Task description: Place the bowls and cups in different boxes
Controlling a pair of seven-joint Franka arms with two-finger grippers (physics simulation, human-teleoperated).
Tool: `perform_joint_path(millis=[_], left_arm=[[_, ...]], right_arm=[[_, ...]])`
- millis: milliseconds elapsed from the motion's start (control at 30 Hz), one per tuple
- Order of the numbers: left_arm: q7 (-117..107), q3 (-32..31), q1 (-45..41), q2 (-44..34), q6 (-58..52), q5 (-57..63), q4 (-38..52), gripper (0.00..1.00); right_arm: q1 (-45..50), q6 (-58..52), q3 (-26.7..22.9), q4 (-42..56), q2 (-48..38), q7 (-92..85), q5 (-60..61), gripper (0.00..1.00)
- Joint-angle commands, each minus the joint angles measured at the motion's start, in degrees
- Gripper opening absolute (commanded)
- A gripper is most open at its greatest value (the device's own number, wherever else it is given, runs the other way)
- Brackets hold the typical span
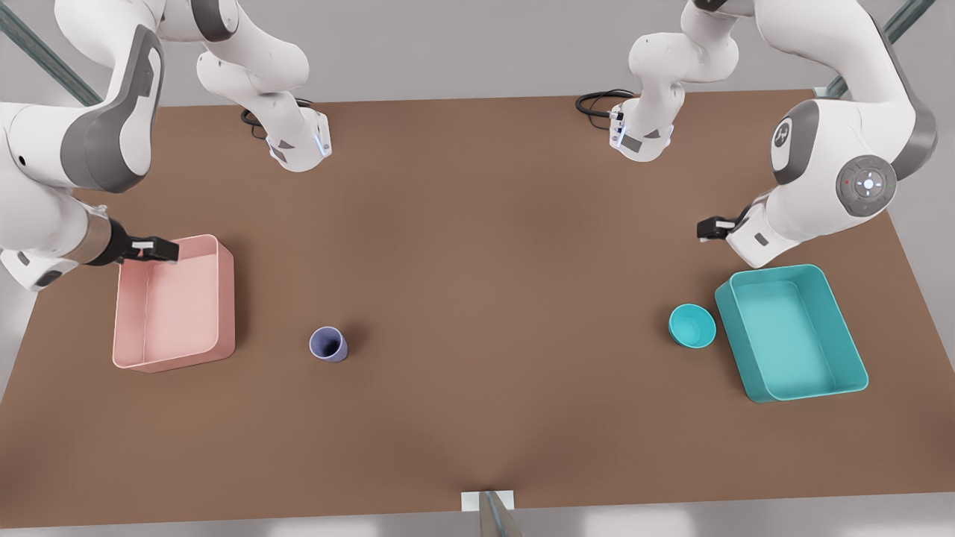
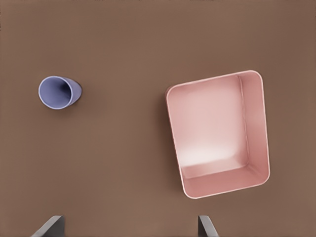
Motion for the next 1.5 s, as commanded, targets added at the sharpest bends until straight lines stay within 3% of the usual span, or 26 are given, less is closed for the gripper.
perform_joint_path(millis=[0,67,100,200,367,567,767,933,967,1033,1067,1100,1133,1167,1200,1367,1467], left_arm=[[-0.77,-0.01,-0.06,-0.05,1.8,0.06,0.02,1.0],[-0.86,-0.01,-1.38,3.02,2.51,0.59,0.29,1.0],[-0.86,0.08,-4.19,8.47,5.05,4.54,0.64,1.0],[-0.25,0.25,-4.11,18.84,24.38,5.51,0.64,1.0],[2.57,0.43,-2.7,29.22,46.45,10.17,-3.4,1.0],[2.04,1.4,-1.47,28.87,45.31,11.57,-11.14,1.0],[-4.81,1.57,-1.65,28.43,42.06,11.57,-11.32,1.0],[-12.81,1.57,-1.03,30.1,42.5,11.49,-12.28,1.0],[-12.82,1.57,-1.03,30.1,42.41,11.49,-12.37,1.0],[-12.9,1.57,-1.03,30.1,42.5,11.49,-12.28,1.0],[-12.9,1.57,-1.03,30.1,42.5,11.49,-12.37,1.0],[-12.9,1.57,-1.03,30.36,42.67,11.57,-12.28,0.98],[-12.82,1.57,-1.03,30.45,42.76,11.57,-12.28,0.72],[-12.81,1.57,-1.03,30.54,42.85,11.57,-12.28,0.52],[-12.73,1.66,-0.94,30.89,42.85,11.57,-12.19,0.45],[-12.64,1.66,-0.77,30.72,42.85,11.57,-11.76,0.21],[-12.73,1.66,-1.73,28.96,42.59,11.49,-11.75,0.21]], right_arm=[[0.02,3.31,-0.05,-0.12,-0.11,-1.29,0.05,1.0],[2.47,3.66,0.03,-3.54,1.38,-0.33,0.14,1.0],[7.31,8.22,-0.32,-3.63,5.07,-0.15,-0.47,1.0],[12.32,21.58,-0.14,-3.02,13.68,1.08,0.22,1.0],[10.39,34.77,-0.05,-3.81,24.23,0.2,7.68,1.0],[10.65,42.51,0.47,-11.01,23.62,0.2,9.98,1.0],[11.18,46.55,0.56,-19.18,23.97,0.11,10.25,1.0],[11.88,47.08,0.65,-19.98,25.38,0.2,10.25,1.0],[11.88,46.99,0.65,-20.07,25.46,0.11,10.16,0.92],[11.88,46.9,0.65,-19.98,25.46,-0.15,10.07,0.51],[11.88,46.73,0.65,-19.98,25.55,-0.24,9.9,0.35],[11.88,46.46,0.65,-19.89,25.55,-0.5,9.89,0.31],[11.88,46.2,0.65,-19.54,25.46,-0.5,9.89,0.21],[11.88,45.94,0.65,-19.36,25.46,-0.59,9.63,0.21],[11.88,45.85,0.65,-19.28,25.46,-0.59,9.54,0.21],[11.62,44.28,0.65,-18.92,24.06,-4.19,9.81,0.21],[7.05,33.46,-0.14,-20.07,14.31,-13.95,7.18,0.21]])
